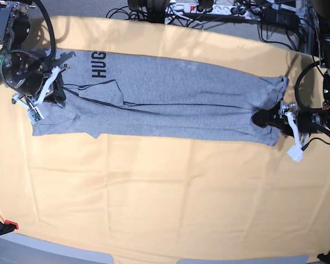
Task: Layout the t-shirt on the table in an organized manner, then fold the t-shirt properly
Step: 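Release the folded edge and reposition both grippers on the folded strip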
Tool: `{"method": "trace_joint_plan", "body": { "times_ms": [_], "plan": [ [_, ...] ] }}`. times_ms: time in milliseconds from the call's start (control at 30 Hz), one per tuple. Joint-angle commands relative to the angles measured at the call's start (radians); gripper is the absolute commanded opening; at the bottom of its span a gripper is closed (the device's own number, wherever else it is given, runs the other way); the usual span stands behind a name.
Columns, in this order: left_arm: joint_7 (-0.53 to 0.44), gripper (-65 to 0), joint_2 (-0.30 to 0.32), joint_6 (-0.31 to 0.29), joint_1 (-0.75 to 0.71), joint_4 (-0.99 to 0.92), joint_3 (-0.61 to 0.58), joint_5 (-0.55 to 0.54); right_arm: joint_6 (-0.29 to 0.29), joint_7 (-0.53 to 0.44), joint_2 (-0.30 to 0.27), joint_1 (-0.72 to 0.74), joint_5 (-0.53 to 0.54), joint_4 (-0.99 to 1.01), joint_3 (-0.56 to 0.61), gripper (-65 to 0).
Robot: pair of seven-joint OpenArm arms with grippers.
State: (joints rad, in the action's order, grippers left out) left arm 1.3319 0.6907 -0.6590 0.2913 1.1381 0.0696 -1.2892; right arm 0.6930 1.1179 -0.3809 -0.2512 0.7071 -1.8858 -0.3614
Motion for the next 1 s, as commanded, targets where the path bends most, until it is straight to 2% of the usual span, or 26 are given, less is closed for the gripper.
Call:
{"method": "trace_joint_plan", "body": {
  "times_ms": [0, 33, 67, 167, 200, 233, 367, 467, 600, 667, 800, 900, 933, 967],
  "plan": [
    [-0.008, -16.2, 0.024, 0.005, 0.019, 0.011, 0.011, -0.001, 0.005, -0.017, -0.021, 0.010, 0.000, -0.007, -0.006, -65.0],
    [-0.008, -16.2, 0.024, 0.005, 0.019, 0.011, 0.011, -0.001, 0.005, -0.016, -0.021, 0.010, -0.014, -0.002, -0.006, -65.0],
    [-0.008, -16.2, 0.024, 0.005, 0.019, 0.011, 0.011, -0.001, 0.005, -0.018, -0.021, 0.010, -0.038, 0.003, -0.006, -60.8],
    [-0.008, -16.2, 0.024, 0.005, 0.020, 0.011, 0.022, -0.002, -0.011, -0.014, -0.024, 0.010, -0.113, 0.008, -0.006, -40.2],
    [-0.007, -16.2, 0.024, 0.005, 0.020, 0.011, 0.032, -0.002, -0.037, -0.003, -0.030, 0.011, -0.134, 0.008, -0.006, -35.8],
    [-0.007, -16.2, 0.024, 0.005, 0.020, 0.011, 0.046, -0.001, -0.050, 0.015, -0.037, 0.011, -0.150, 0.007, -0.006, -34.8],
    [0.004, -16.2, 0.024, 0.005, 0.019, 0.011, 0.142, -0.001, -0.109, 0.083, -0.073, 0.013, -0.157, -0.027, -0.011, -35.0],
    [0.023, -16.2, 0.024, 0.005, 0.019, 0.011, 0.251, -0.001, -0.138, 0.103, -0.074, 0.013, -0.158, -0.098, -0.041, -35.0],
    [0.064, -16.2, 0.024, 0.005, 0.019, 0.011, 0.415, -0.001, -0.208, 0.110, -0.074, 0.013, -0.157, -0.204, -0.122, -35.0],
    [0.064, -16.2, 0.024, 0.006, 0.019, 0.011, 0.489, -0.002, -0.211, 0.109, -0.074, 0.013, -0.128, -0.227, -0.168, -35.0],
    [0.064, -16.2, 0.027, 0.021, 0.001, 0.011, 0.574, -0.002, -0.176, 0.108, -0.058, 0.010, 0.023, -0.226, -0.216, -35.0],
    [0.064, -16.2, 0.026, 0.020, -0.053, 0.011, 0.598, -0.008, -0.099, 0.054, -0.023, 0.010, 0.193, -0.220, -0.216, -35.8],
    [0.064, -16.2, 0.024, 0.020, -0.073, 0.011, 0.602, -0.014, -0.058, 0.026, -0.004, 0.010, 0.241, -0.212, -0.215, -39.5],
    [0.064, -16.2, 0.021, 0.019, -0.093, 0.011, 0.607, -0.019, -0.008, 0.005, 0.016, 0.011, 0.277, -0.198, -0.213, -46.2]
  ]
}}
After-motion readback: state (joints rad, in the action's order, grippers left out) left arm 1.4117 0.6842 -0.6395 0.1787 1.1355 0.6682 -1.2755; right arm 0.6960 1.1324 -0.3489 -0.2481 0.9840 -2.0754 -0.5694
